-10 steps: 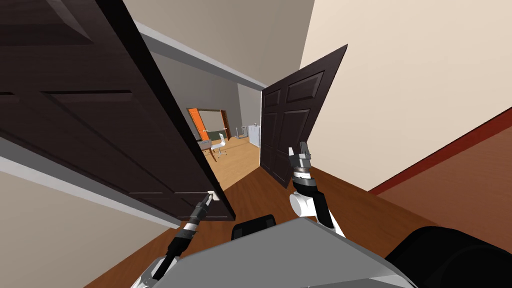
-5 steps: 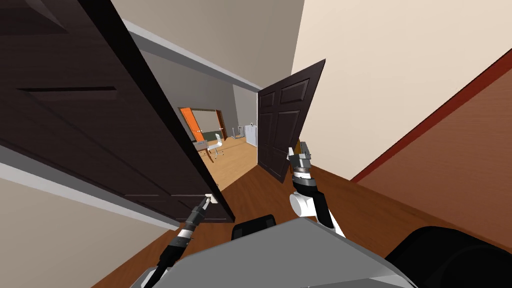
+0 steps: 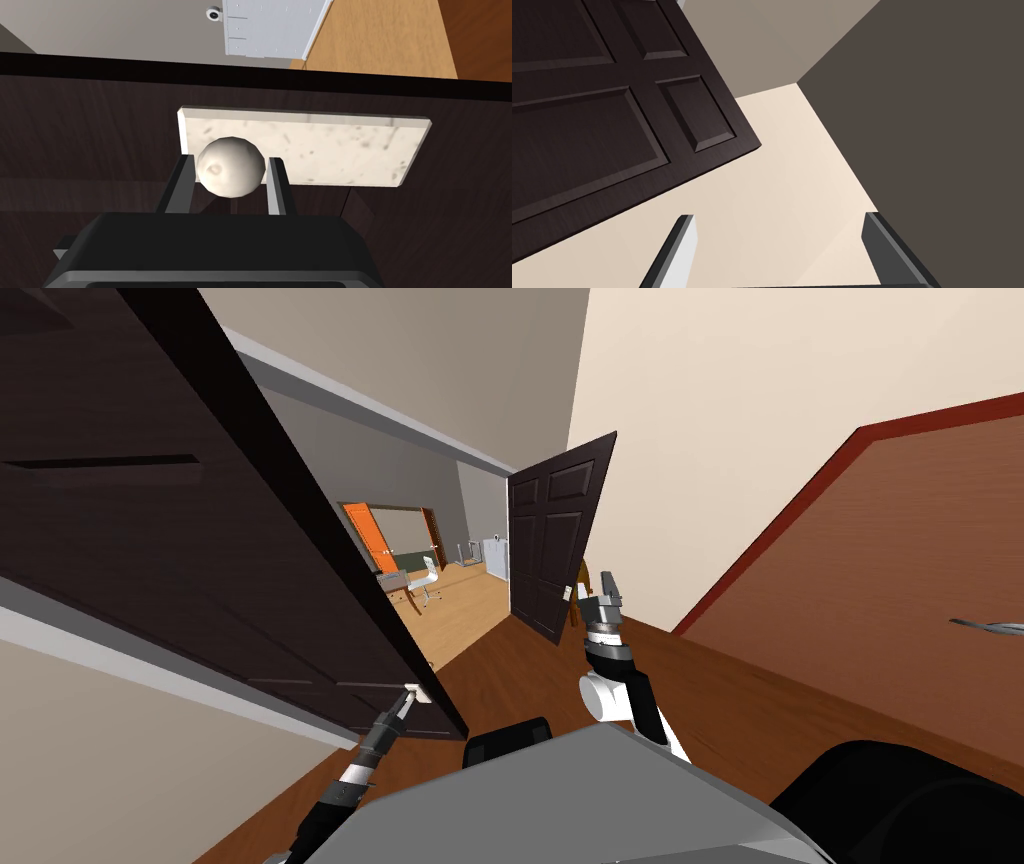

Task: Pull the door open

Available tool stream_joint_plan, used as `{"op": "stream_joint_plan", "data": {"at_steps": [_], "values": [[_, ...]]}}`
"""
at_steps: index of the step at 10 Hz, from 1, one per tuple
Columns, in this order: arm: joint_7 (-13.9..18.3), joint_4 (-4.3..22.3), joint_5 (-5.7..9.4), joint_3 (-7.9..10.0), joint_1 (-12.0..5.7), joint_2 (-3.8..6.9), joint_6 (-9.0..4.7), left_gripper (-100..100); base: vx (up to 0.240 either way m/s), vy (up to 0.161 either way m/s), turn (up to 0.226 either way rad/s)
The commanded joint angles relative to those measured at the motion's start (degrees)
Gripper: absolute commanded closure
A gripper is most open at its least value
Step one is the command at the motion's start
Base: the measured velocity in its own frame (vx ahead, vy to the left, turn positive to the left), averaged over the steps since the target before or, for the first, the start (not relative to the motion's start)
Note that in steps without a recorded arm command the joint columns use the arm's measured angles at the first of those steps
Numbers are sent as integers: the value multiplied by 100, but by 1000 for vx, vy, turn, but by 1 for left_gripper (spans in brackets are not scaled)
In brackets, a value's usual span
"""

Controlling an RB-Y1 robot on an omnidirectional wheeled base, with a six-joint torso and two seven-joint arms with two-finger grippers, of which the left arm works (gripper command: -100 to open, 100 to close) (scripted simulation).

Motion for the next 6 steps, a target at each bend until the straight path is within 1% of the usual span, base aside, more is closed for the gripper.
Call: {"op": "stream_joint_plan", "data": {"at_steps": [1,2,3,4,6], "values": [[59,-85,-7,-12,135,62,-89,100,-143,75,-107],[27,45,-10,-15,24,33,-73,100,-76,39,-32],[22,19,8,-53,6,16,-17,100,-127,71,-119],[19,6,15,-61,-1,12,3,100,-184,95,-158],[6,-51,44,-98,-34,-8,93,100,-179,72,-134]]}}
